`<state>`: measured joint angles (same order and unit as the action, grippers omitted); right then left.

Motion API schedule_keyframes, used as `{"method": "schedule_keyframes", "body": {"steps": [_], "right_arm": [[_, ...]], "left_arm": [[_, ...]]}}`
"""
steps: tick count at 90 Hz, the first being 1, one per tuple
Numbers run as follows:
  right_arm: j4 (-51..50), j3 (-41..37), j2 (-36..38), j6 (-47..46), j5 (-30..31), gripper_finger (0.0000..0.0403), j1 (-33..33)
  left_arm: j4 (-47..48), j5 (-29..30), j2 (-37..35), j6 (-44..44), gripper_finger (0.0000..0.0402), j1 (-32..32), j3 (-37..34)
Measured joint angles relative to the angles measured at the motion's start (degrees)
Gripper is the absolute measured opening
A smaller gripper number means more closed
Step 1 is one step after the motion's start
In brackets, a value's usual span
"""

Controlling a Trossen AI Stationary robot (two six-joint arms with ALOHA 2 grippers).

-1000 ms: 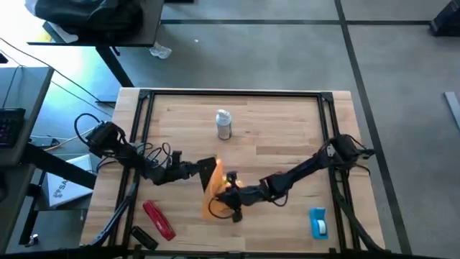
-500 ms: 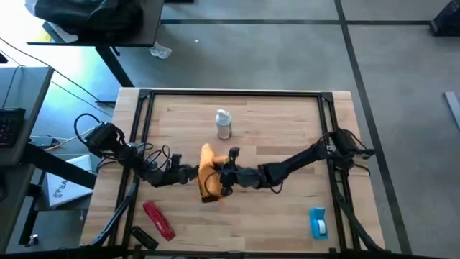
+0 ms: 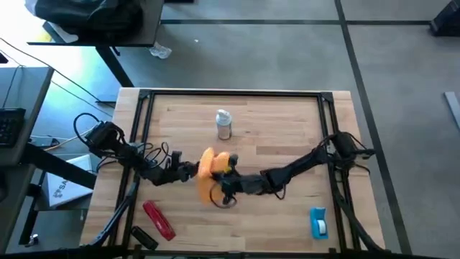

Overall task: Apply microfiber cloth
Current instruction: Wipe the front and back of the cellphone with the yellow microfiber cloth

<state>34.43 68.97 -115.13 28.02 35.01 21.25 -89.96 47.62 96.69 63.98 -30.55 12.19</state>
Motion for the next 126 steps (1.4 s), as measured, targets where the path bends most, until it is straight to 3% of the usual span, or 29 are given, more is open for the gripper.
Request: {"method": "schedule_keyframes", "body": {"steps": [30, 53, 63, 81, 104, 126], "right_arm": [[-7.6, 0.0, 0.0, -11.2, -5.3, 0.0, 4.6], [-3.0, 0.0, 0.0, -5.7, -3.2, 0.0, 3.3], [-1.7, 1.0, 0.0, -2.2, -3.1, 0.0, 1.3], [-7.1, 5.2, 0.1, 1.9, -4.2, 0.0, -2.5], [-16.3, 9.8, 0.2, 3.8, -4.5, 0.0, -4.8], [-20.6, 10.8, 0.3, -1.3, -13.3, 0.0, -3.5]], "left_arm": [[0.0, 0.3, -6.0, -5.1, 0.0015, 3.7, 0.0], [0.2, 0.7, -8.2, -10.5, 0.0015, 3.9, 1.6], [4.9, 0.8, -8.0, -10.7, 0.0015, 3.6, 4.1], [12.4, -0.2, -7.9, -11.0, 0.0015, 3.1, 8.6], [12.5, 1.1, -7.8, -11.8, 0.0015, 2.1, 8.9], [8.0, -1.8, -10.2, -11.0, 0.0015, 1.8, 5.6]]}}
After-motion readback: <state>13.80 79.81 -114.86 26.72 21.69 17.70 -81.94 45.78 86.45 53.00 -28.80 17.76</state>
